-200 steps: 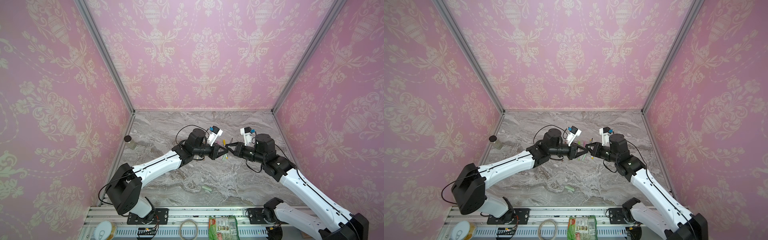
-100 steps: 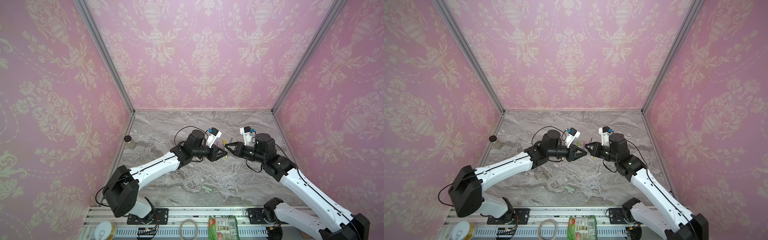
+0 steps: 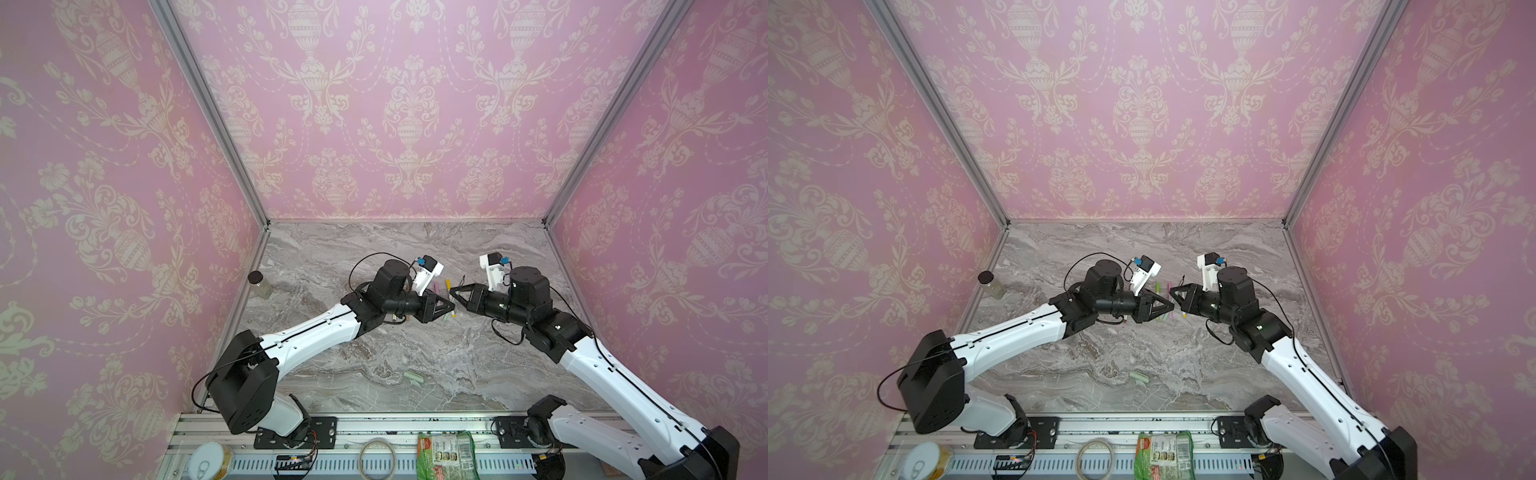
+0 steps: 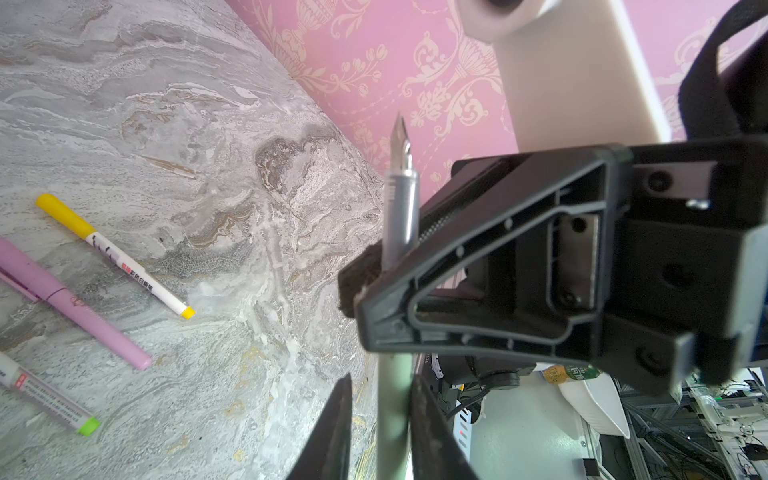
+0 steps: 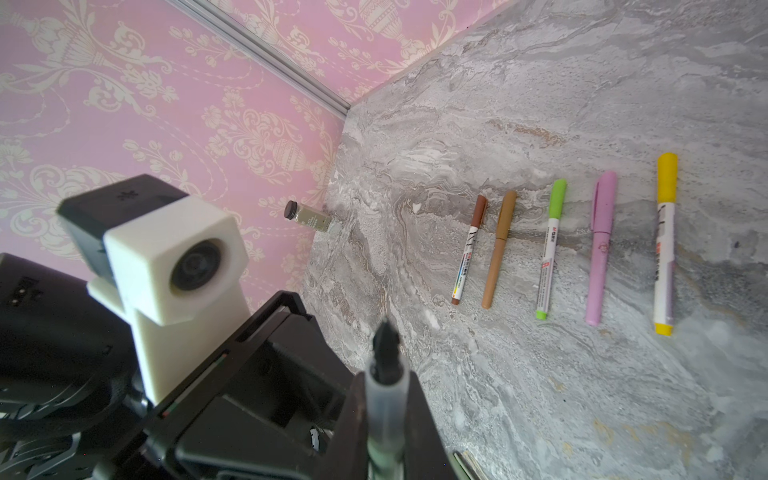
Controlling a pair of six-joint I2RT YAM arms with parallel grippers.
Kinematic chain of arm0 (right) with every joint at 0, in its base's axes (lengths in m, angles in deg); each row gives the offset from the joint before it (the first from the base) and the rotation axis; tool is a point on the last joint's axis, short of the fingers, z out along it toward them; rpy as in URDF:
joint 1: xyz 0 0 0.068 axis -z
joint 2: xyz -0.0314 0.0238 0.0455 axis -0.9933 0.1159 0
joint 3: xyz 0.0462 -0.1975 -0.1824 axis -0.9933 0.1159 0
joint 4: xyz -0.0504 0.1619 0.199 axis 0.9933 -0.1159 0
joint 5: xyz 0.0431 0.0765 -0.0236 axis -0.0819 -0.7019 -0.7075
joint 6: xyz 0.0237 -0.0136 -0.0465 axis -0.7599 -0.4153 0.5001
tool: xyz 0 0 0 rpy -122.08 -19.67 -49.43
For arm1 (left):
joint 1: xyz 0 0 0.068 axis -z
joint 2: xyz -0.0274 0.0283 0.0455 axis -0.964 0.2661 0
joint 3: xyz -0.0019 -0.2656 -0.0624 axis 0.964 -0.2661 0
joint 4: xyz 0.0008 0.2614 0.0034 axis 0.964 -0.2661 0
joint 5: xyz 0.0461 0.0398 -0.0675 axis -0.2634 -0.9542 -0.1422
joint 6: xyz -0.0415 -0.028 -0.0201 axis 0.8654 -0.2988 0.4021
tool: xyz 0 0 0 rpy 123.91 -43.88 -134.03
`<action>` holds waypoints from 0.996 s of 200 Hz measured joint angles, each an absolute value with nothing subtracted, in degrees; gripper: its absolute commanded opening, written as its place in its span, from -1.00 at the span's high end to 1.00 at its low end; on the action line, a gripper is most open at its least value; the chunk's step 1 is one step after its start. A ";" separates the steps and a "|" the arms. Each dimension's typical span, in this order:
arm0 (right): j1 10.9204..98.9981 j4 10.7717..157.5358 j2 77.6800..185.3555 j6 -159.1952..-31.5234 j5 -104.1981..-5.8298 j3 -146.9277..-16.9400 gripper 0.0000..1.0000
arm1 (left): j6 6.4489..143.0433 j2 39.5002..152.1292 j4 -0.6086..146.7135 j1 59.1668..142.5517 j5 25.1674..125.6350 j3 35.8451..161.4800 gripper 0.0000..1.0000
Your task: Insert the pens into the pen caps
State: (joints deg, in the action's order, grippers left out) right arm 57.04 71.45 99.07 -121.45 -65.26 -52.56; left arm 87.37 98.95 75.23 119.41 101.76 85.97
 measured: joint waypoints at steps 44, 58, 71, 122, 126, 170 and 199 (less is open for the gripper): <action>56.73 71.97 99.07 -121.10 -64.75 -52.47 0.93 | 87.44 99.38 75.25 119.37 102.17 85.97 0.51; 56.47 72.36 98.94 -121.06 -64.47 -52.23 0.93 | 87.59 99.52 75.29 119.37 102.76 85.99 0.57; 56.19 72.95 98.61 -120.90 -64.29 -51.73 0.93 | 87.66 99.62 75.34 119.37 103.31 85.99 0.66; 55.51 73.46 97.95 -120.66 -63.27 -51.16 0.85 | 87.42 99.62 75.51 119.41 104.55 85.99 0.99; 55.49 73.46 97.91 -120.66 -63.16 -51.16 0.82 | 87.42 99.62 75.51 119.41 104.53 85.99 1.00; 55.03 73.33 97.06 -119.66 -63.05 -51.23 0.06 | 87.59 98.99 74.83 118.56 101.84 84.88 1.00; 54.68 71.36 95.97 -118.65 -63.11 -53.06 -0.07 | 87.24 96.11 69.02 115.52 92.95 82.26 1.00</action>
